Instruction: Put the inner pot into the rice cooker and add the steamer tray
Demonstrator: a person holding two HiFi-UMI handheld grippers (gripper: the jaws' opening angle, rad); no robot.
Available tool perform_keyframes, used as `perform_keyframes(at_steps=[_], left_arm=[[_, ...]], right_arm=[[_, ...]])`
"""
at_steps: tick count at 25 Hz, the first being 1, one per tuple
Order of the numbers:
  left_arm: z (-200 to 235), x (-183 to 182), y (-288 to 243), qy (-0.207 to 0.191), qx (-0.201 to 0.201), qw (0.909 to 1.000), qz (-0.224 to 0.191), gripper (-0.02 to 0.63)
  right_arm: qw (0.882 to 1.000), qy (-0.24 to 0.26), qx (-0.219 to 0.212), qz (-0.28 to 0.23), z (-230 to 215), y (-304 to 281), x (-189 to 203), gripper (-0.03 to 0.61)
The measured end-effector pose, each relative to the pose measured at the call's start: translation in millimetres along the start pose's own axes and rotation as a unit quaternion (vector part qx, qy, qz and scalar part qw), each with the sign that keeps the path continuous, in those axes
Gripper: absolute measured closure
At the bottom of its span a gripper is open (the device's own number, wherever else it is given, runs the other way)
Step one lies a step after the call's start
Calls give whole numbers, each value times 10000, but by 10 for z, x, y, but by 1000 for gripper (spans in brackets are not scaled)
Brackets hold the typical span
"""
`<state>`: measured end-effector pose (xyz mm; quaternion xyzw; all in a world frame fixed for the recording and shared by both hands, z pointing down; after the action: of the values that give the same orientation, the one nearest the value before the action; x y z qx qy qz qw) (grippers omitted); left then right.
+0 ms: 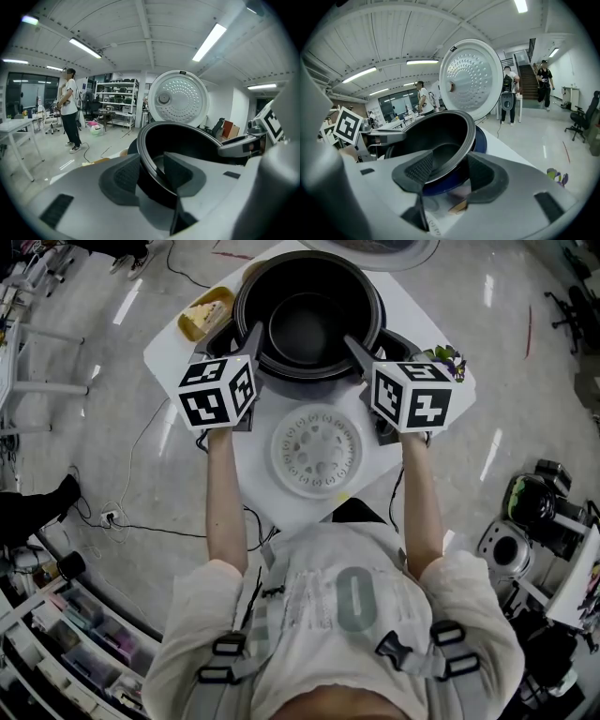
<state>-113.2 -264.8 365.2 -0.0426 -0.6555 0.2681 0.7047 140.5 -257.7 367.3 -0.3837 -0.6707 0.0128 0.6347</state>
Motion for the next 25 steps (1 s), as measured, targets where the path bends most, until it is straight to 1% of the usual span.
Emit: perform_keyframes(at_steps=[3,8,11,14,15,17,19,22,25], left_arm=[[-3,-5,10,-72,-11,10000,-41,466],[-18,-22,31,-72,-18,9999,-129,466],[-14,-19,56,-70,-44,9998,-182,466],[-10,-25,43,-116,-98,9998,-142,463],[-17,-26,27,-189,-143,9996,-129,460],[-53,-18,-16,-489,-335,9982,-91,459],[-81,7,-56,-714,-513,9961,-11,459],[-61,42,-47,-670,-548,9962,-20,459],[-58,43,-40,-691,-556,9960,-58,459]], right_arm=[[9999,4,149,35,27,3,-3,353],[9981,131,604,-30,96,29,5,350],[9974,126,710,-79,132,36,13,350],[9968,75,785,-157,138,28,16,351],[9963,36,837,-213,132,27,20,353],[9943,16,1018,-311,133,20,30,359],[9921,155,1210,-302,154,-2,34,365],[9909,341,1277,-242,191,-31,32,366],[9911,351,1239,-337,191,-29,38,365]])
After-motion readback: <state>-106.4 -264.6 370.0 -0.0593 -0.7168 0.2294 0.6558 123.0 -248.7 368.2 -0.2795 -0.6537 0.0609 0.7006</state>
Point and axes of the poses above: the fingertips, and each gripper's own axes: y backward along the fingers, z to its left, x out of its underside, the point moved 9 cm from there along y, backward along the fingers, and after that the axes turned 2 degrees about y, right-handed, at the moved point
